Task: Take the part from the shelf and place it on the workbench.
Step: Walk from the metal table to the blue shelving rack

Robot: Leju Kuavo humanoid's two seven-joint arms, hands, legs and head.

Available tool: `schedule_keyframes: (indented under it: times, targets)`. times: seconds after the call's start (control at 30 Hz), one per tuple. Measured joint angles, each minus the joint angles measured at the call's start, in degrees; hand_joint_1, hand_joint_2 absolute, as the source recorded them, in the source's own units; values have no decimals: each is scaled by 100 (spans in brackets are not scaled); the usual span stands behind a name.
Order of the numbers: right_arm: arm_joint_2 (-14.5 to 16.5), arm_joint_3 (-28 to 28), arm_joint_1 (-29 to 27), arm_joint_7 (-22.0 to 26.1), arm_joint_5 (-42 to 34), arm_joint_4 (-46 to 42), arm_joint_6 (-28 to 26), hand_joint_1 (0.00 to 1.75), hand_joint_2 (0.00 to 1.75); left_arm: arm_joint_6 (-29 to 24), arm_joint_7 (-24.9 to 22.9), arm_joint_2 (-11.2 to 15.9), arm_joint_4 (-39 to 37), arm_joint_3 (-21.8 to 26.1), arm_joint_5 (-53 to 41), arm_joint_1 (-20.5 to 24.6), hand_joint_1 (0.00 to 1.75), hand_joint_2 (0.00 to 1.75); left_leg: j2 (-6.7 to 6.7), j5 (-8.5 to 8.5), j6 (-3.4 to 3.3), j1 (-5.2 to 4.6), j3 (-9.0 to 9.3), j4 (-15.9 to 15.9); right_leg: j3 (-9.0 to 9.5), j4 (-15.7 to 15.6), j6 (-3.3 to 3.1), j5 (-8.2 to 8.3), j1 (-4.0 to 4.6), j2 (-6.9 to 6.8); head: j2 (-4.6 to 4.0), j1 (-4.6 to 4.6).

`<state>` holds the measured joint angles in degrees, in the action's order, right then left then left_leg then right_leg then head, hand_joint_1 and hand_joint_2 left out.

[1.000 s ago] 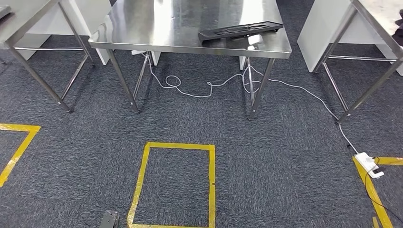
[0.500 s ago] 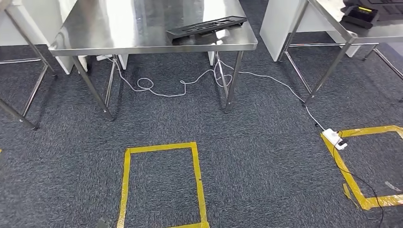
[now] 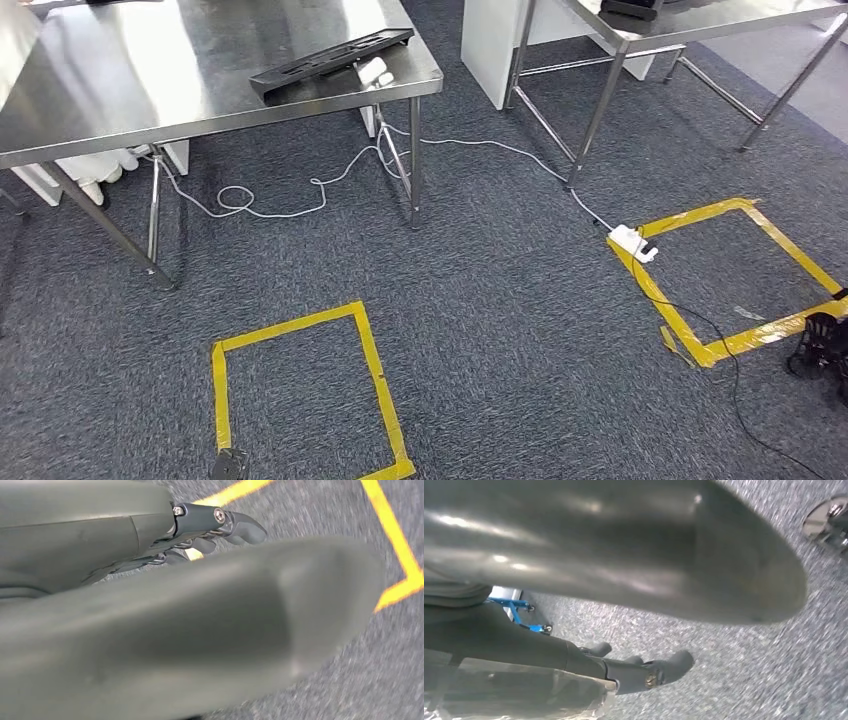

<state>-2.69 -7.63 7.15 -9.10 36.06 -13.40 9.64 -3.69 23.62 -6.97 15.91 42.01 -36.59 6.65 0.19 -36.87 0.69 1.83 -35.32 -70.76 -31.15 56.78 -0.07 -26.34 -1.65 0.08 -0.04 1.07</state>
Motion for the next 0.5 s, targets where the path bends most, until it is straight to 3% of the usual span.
schedule_keyframes:
  times: [0.03,0.07,0.1,0.13,0.2,0.27,0.33,0.4,0.47,0.5]
  targets:
    - [7,1,-1,1,2,1,2,0,0,0,-9,-1,0,-10,-2,-6,0,0,-31,-91,11,2,-119,-271,-1,1,-4,3,7,80,0,0]
    - [16,1,-9,1,3,1,6,0,0,-1,-18,-1,0,-21,-5,-6,0,0,-40,-75,22,10,-162,-364,-2,4,-2,5,7,163,0,0]
    - [27,2,-20,1,7,2,10,0,0,-2,-26,1,0,-31,-7,-1,0,0,-46,50,36,26,-98,-226,-7,17,5,8,-2,247,0,-1]
    - [41,2,-30,-3,11,3,15,0,0,-4,-33,1,1,-43,-11,6,0,0,-86,237,53,55,61,103,-19,43,16,11,-15,332,0,3]
    - [66,2,-38,-13,25,5,19,0,0,-8,-49,-2,-1,-68,-30,30,0,0,-293,534,76,117,415,836,-78,114,73,3,-7,487,0,10]
    - [79,2,-32,-22,40,5,31,0,0,-11,-71,-11,-1,-103,-58,72,0,0,-391,589,11,100,545,1140,-146,123,163,-23,38,585,0,-21]
    - [81,3,-37,-32,46,6,76,0,0,-17,-91,-26,0,-145,-78,130,0,0,-263,624,-130,41,531,1169,-183,93,265,0,47,649,0,-53]
    - [80,4,-51,-55,41,8,130,0,0,-21,-113,-39,1,-185,-86,179,0,0,-133,710,-248,30,520,1196,-276,286,295,-74,27,494,0,-60]
    - [81,6,-38,-78,38,9,167,0,0,-30,-136,-42,0,-204,-90,193,0,0,13,749,-295,27,502,1206,-564,909,247,-402,18,202,0,-86]
    - [80,7,-28,-84,38,9,185,0,0,-34,-145,-42,-1,-207,-90,191,0,0,93,750,-299,18,487,1205,-752,1303,240,-588,19,119,0,-98]
